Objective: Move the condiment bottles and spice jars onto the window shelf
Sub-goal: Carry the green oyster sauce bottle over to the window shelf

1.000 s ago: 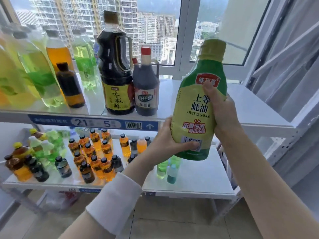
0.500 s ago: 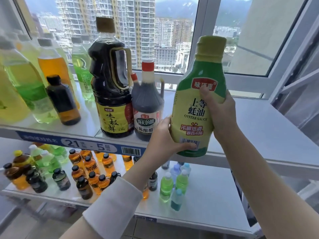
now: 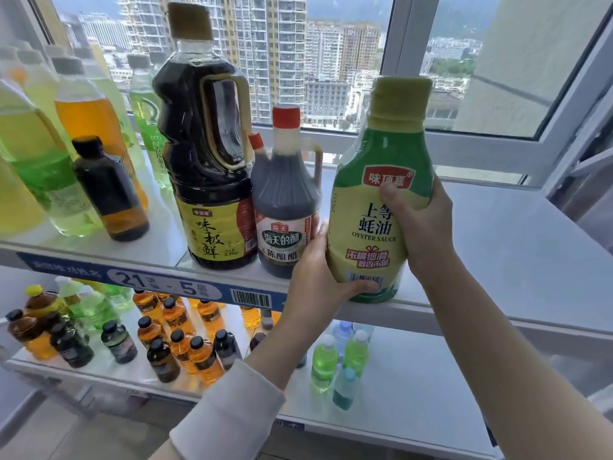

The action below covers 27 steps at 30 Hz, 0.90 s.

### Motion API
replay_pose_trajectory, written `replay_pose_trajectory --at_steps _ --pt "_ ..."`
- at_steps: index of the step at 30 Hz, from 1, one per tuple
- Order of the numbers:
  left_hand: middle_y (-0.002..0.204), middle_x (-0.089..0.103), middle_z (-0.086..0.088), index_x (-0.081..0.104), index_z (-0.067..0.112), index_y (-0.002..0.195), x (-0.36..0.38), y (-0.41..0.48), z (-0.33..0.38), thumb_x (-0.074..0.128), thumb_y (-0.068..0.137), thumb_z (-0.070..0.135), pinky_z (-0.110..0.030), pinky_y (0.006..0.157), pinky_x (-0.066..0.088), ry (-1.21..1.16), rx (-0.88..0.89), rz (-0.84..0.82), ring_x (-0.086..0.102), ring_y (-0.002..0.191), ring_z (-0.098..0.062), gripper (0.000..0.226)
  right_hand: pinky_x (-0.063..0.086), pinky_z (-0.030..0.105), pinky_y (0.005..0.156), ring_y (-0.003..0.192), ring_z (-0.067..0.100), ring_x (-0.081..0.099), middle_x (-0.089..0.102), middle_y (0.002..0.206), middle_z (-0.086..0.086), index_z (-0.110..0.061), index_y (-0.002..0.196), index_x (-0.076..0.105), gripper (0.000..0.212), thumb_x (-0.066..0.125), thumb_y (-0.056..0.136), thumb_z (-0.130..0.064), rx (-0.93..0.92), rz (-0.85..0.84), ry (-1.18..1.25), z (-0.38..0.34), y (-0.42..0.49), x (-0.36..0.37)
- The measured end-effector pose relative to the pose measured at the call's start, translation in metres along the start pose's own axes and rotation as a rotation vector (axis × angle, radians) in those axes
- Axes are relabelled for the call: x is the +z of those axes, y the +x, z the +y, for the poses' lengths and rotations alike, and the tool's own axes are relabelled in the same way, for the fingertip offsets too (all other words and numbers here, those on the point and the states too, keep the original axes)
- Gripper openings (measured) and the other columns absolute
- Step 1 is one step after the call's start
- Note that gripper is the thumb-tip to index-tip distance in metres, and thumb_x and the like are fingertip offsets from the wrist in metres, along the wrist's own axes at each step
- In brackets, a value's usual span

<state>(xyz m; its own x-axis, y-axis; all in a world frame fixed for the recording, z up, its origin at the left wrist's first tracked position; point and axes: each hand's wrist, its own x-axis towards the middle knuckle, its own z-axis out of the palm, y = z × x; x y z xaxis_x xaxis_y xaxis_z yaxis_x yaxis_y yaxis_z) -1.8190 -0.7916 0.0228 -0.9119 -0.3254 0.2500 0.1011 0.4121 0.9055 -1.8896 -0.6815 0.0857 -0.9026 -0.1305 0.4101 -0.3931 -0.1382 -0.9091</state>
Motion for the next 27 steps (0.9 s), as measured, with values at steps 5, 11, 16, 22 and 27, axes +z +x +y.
replay_pose_trajectory --at_steps 5,11,16,22,27 --pt "0.12 0.059 0.003 0.043 0.021 0.131 0.006 -0.002 -0.004 0.088 0.053 0.025 -0.037 0.093 0.049 0.014 0.007 0.063 0.054 0.112 -0.015 0.09 0.054 0.022 0.066 0.077 0.005 0.068 0.067 0.085 -0.011 -0.03 0.093 0.055 0.051 0.072 0.048 -0.048 -0.032 0.001 0.011 0.004 0.002 0.0" --pt "0.128 0.045 -0.002 0.046 0.013 0.132 0.008 -0.028 -0.013 0.075 0.074 0.006 -0.015 0.097 0.044 -0.12 0.093 0.245 0.047 0.121 -0.01 0.066 0.054 0.023 0.066 0.077 0.006 0.069 0.067 0.086 -0.009 -0.028 0.093 0.055 0.05 0.072 0.049 -0.044 -0.041 0.001 0.03 0.009 0.006 0.004" --pt "0.119 0.045 0.003 0.053 0.012 0.126 0.007 -0.033 -0.028 0.071 0.078 0.009 -0.024 0.097 0.046 0.01 0.128 0.271 0.047 0.114 -0.006 0.051 0.055 0.024 0.068 0.078 0.006 0.069 0.067 0.086 -0.008 -0.025 0.094 0.055 0.051 0.073 0.05 -0.043 -0.029 -0.008 0.044 0.01 0.012 0.01" --pt "0.119 0.046 0.004 0.053 0.013 0.127 0.01 -0.034 -0.036 0.068 0.08 0.005 -0.028 0.1 0.045 0.01 0.133 0.276 0.05 0.113 -0.008 0.05 0.055 0.025 0.07 0.078 0.006 0.068 0.066 0.087 -0.006 -0.025 0.093 0.054 0.051 0.072 0.05 -0.044 -0.018 0.01 0.053 0.013 0.014 0.014" --pt "0.12 0.046 0.005 0.052 0.013 0.128 0.01 -0.034 -0.035 0.067 0.081 0.003 -0.022 0.1 0.043 0.033 0.132 0.273 0.048 0.112 -0.003 0.05 0.054 0.023 0.069 0.079 0.005 0.068 0.066 0.089 -0.006 -0.025 0.095 0.053 0.053 0.072 0.05 -0.045 -0.011 -0.005 0.037 0.015 0.015 0.012"
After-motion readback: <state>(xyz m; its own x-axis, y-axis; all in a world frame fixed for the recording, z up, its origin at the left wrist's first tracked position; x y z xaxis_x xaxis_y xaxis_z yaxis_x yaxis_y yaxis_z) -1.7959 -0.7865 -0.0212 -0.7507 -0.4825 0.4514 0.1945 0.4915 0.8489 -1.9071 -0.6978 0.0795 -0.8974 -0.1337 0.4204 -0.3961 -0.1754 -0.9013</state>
